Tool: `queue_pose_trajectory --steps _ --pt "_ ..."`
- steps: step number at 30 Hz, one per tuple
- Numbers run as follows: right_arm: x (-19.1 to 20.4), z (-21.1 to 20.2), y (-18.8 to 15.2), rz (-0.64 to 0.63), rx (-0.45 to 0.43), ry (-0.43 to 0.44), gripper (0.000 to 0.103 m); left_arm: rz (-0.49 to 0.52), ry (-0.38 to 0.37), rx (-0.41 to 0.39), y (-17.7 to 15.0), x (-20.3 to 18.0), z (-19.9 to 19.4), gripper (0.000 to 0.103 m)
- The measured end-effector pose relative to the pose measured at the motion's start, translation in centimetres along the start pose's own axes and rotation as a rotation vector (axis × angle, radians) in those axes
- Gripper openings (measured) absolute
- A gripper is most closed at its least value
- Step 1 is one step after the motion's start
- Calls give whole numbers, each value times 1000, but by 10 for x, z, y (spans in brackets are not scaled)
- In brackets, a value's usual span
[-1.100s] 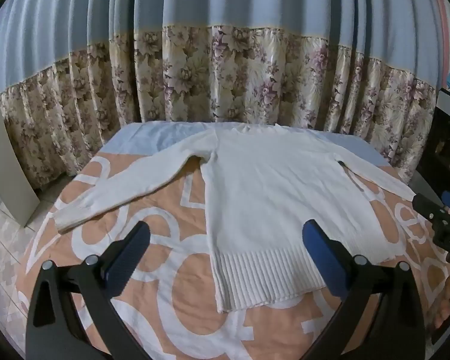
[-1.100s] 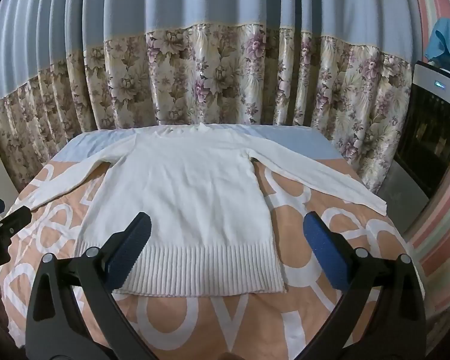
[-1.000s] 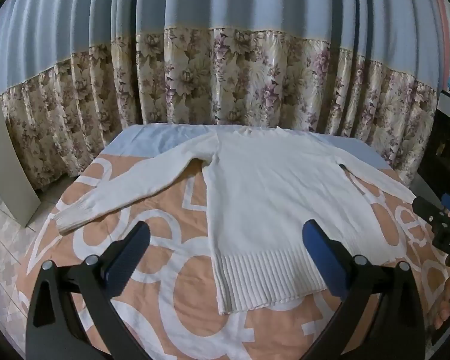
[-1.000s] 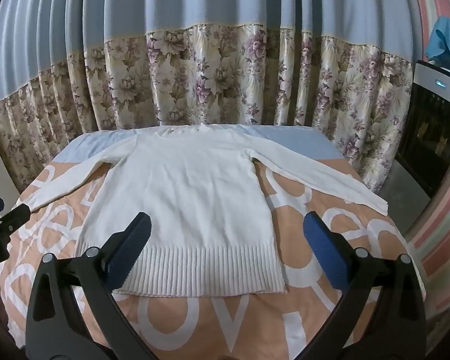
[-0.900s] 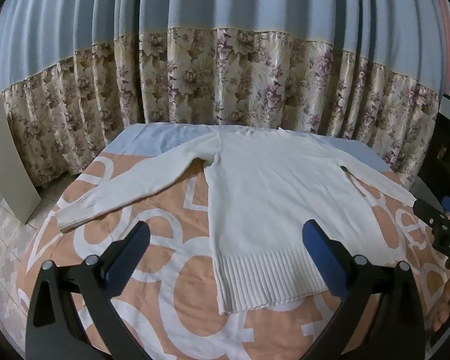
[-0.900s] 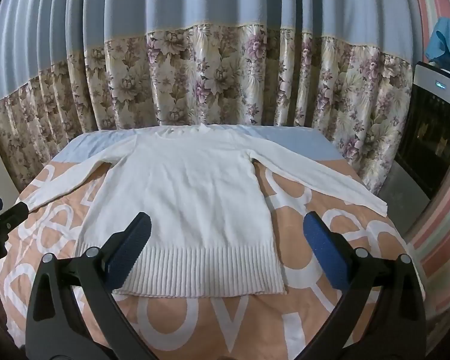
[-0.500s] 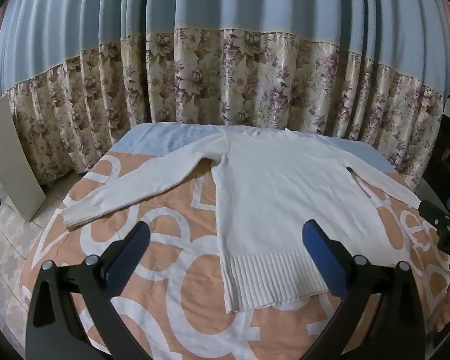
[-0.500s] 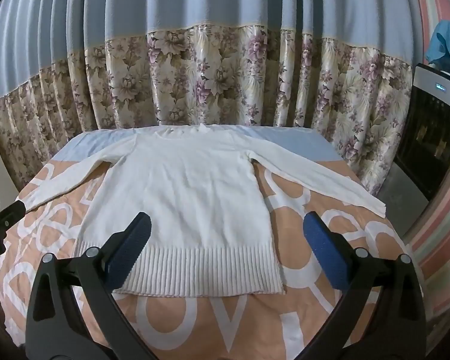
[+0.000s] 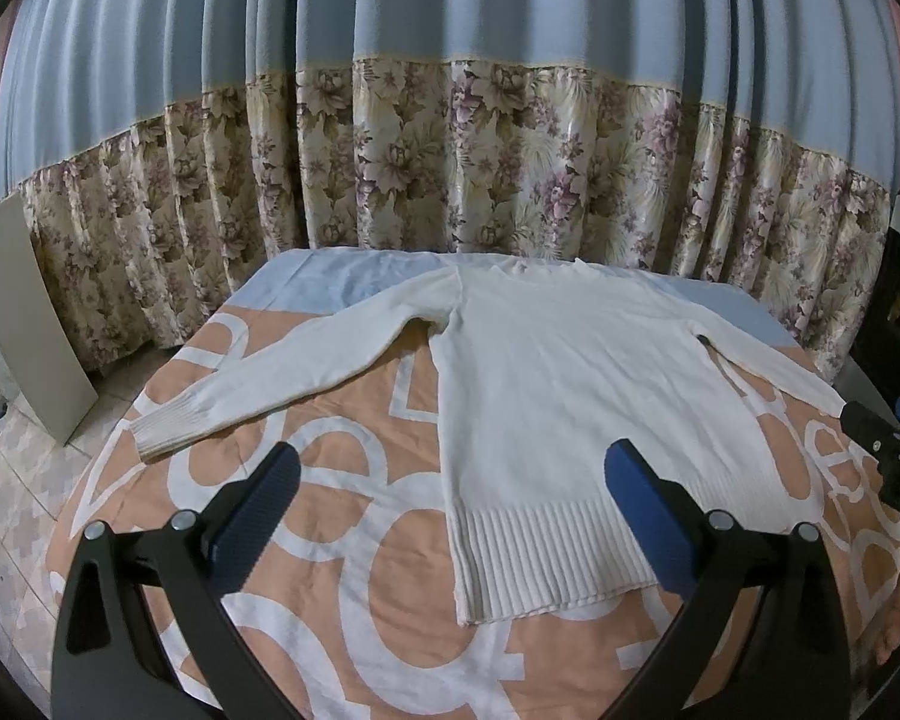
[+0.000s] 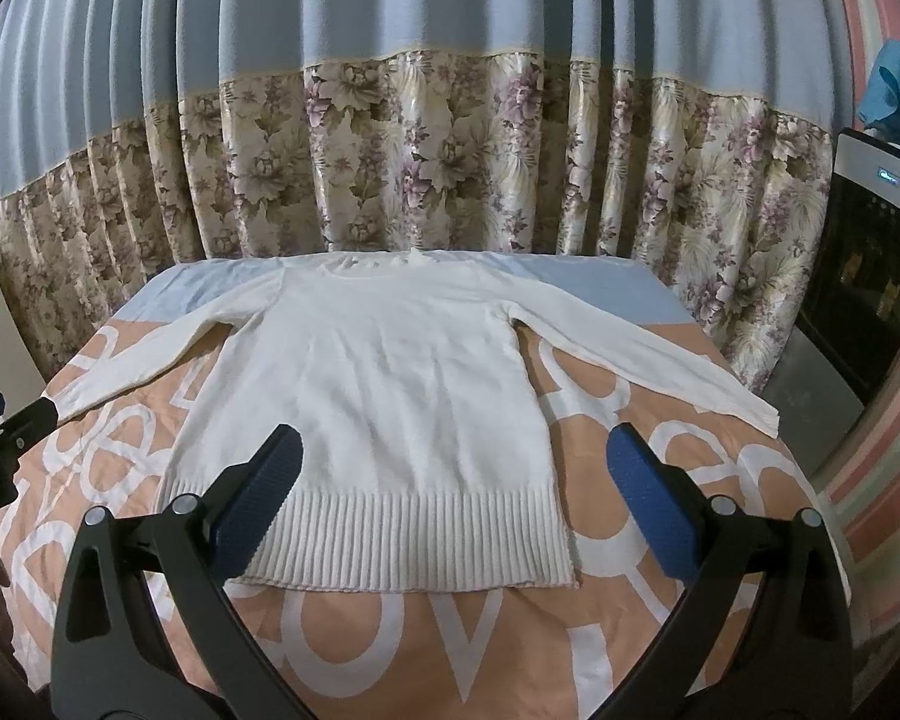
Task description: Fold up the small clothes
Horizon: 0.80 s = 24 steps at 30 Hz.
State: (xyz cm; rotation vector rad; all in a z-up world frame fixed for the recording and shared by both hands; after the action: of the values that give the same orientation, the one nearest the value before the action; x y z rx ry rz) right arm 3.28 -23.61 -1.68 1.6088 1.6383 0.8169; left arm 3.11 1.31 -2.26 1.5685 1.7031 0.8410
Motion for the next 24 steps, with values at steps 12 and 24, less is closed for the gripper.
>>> queue_pose_trajectory --steps 12,24 --pt "-4 -1 -3 6 -4 -1 100 -4 23 3 -2 0 -1 101" --pt "-6 -1 -4 10 -7 -1 100 36 14 25 -7 -6 3 101"
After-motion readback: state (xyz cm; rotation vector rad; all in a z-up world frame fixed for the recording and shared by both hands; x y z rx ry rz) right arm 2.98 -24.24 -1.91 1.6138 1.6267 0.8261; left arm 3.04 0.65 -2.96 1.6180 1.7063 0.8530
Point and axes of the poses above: each gripper's, at about its wrist camera, not at the fingertips, and z roughly the way its jaws point, x to its left, y to its top, the point moved 5 cm from there along z, roughly the way its jaws point, and after that the axes turned 3 degrees about -y, right-handed, at the moved point
